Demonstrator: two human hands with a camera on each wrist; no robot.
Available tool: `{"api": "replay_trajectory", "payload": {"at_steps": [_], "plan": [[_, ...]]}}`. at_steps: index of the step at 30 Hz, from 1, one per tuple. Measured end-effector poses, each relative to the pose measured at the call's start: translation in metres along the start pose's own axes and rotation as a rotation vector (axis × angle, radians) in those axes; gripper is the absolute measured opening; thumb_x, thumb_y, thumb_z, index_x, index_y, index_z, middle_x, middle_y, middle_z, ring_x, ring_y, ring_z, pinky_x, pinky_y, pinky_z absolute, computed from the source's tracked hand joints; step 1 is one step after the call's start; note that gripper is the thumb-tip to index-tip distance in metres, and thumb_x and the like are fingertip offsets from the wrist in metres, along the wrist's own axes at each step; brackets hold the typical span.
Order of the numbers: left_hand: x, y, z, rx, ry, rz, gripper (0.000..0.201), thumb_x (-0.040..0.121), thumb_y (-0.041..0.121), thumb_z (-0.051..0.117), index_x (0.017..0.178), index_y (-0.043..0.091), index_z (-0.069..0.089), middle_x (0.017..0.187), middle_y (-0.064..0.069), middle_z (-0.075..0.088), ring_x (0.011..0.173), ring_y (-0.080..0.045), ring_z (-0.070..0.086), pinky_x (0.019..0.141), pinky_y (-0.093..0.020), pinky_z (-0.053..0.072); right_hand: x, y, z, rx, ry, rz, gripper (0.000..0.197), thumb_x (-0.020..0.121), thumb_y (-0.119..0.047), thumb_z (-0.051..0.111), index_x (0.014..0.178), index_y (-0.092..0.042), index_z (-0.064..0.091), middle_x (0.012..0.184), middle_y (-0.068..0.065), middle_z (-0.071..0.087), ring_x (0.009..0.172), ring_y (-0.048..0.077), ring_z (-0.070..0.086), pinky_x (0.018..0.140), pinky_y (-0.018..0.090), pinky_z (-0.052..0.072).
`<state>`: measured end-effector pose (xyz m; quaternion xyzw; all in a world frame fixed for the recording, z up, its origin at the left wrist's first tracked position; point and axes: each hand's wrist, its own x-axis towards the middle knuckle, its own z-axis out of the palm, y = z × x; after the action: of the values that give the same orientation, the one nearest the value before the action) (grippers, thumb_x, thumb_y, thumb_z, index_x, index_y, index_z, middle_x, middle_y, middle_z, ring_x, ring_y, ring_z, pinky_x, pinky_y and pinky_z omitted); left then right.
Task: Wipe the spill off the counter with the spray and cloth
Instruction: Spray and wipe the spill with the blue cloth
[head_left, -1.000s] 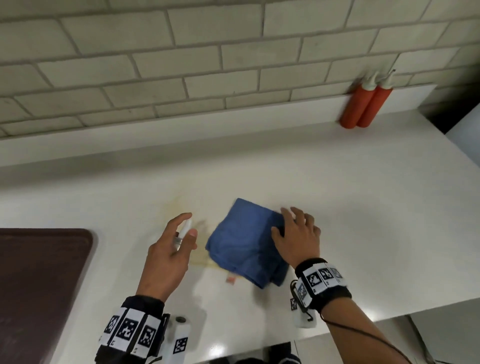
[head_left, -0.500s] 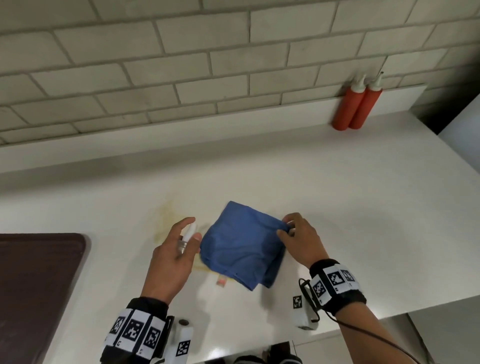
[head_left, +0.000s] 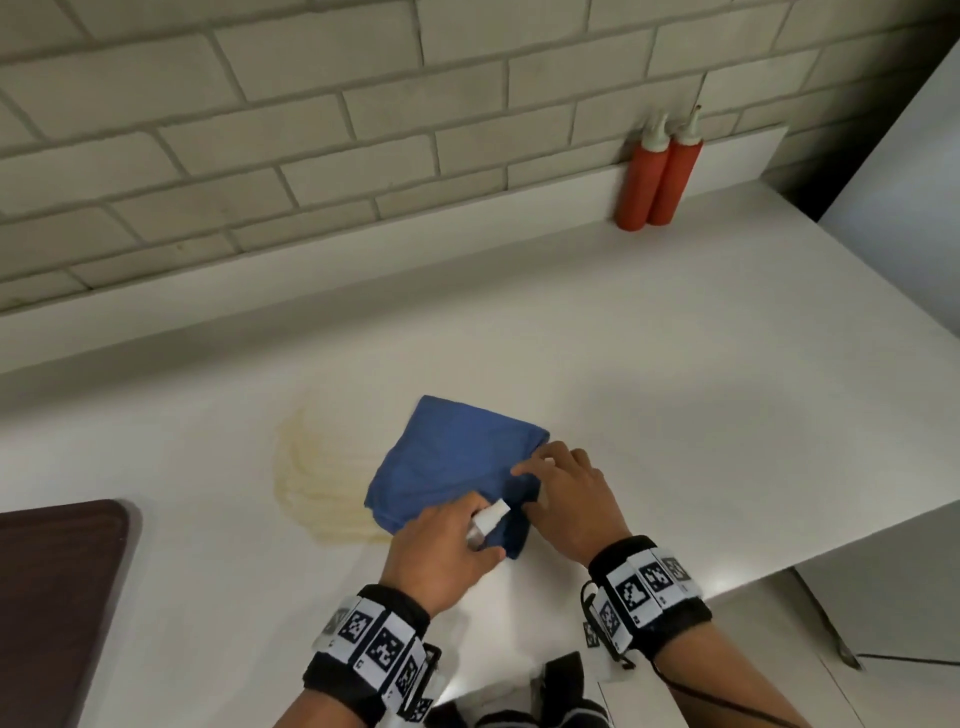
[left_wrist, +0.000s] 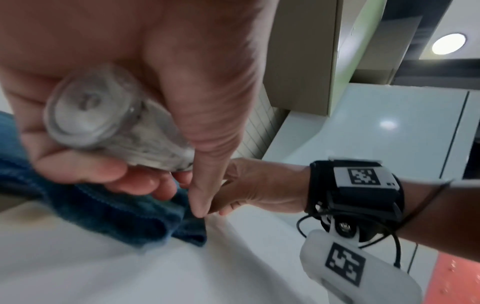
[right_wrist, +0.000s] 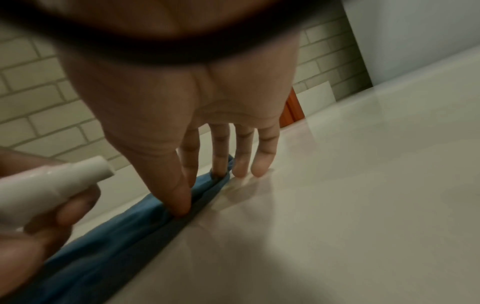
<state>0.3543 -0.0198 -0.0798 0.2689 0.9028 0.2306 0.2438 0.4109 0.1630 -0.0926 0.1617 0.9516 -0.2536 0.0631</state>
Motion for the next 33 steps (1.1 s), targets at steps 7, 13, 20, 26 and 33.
{"api": "replay_trajectory", "payload": {"at_steps": [7,13,20,26,33], "plan": [[-0.002,0.001,0.007,0.061,0.051,0.045,0.041,0.08,0.043,0.073,0.117,0.032,0.059,0.089,0.014,0.064,0.08,-0.006,0.061,0.069,-0.027,0.054,0.0,0.001,0.002,-0.006,0.034,-0.026,0.039,0.088,-0.031,0.062,0.126,-0.031,0.058,0.132,-0.003,0.047,0.118,0.023,0.042,0.096,0.036,0.039],[-0.003,-0.003,0.004,0.025,0.101,0.043,0.03,0.083,0.041,0.071,0.109,0.031,0.06,0.079,0.015,0.055,0.074,-0.007,0.056,0.061,-0.023,0.043,0.0,0.001,0.009,-0.063,0.089,-0.079,0.03,0.087,-0.031,0.063,0.117,-0.03,0.062,0.127,-0.001,0.049,0.113,0.025,0.045,0.09,0.037,0.043],[-0.006,-0.005,0.0,-0.021,0.112,0.034,0.032,0.086,0.03,0.068,0.117,0.026,0.061,0.074,0.013,0.052,0.073,-0.009,0.053,0.064,-0.027,0.047,0.002,0.006,0.009,-0.056,0.215,-0.153,0.025,0.092,-0.037,0.043,0.093,-0.027,0.067,0.118,0.0,0.054,0.103,0.027,0.049,0.075,0.037,0.045],[-0.01,-0.004,-0.008,-0.117,0.106,-0.011,0.031,0.087,0.034,0.07,0.116,0.028,0.061,0.075,0.017,0.058,0.074,-0.006,0.059,0.066,-0.026,0.05,0.002,0.003,0.012,-0.089,0.162,-0.276,0.025,0.092,-0.036,0.038,0.098,-0.026,0.06,0.138,0.0,0.048,0.133,0.026,0.038,0.1,0.049,0.04],[-0.012,-0.005,-0.013,-0.133,0.091,-0.062,0.023,0.086,0.039,0.069,0.105,0.035,0.056,0.079,0.017,0.061,0.078,-0.006,0.063,0.071,-0.03,0.055,0.024,-0.001,0.0,0.24,0.165,0.046,0.023,0.088,-0.047,0.06,0.084,-0.025,0.069,0.143,-0.001,0.041,0.125,0.023,0.039,0.098,0.035,0.04]]}}
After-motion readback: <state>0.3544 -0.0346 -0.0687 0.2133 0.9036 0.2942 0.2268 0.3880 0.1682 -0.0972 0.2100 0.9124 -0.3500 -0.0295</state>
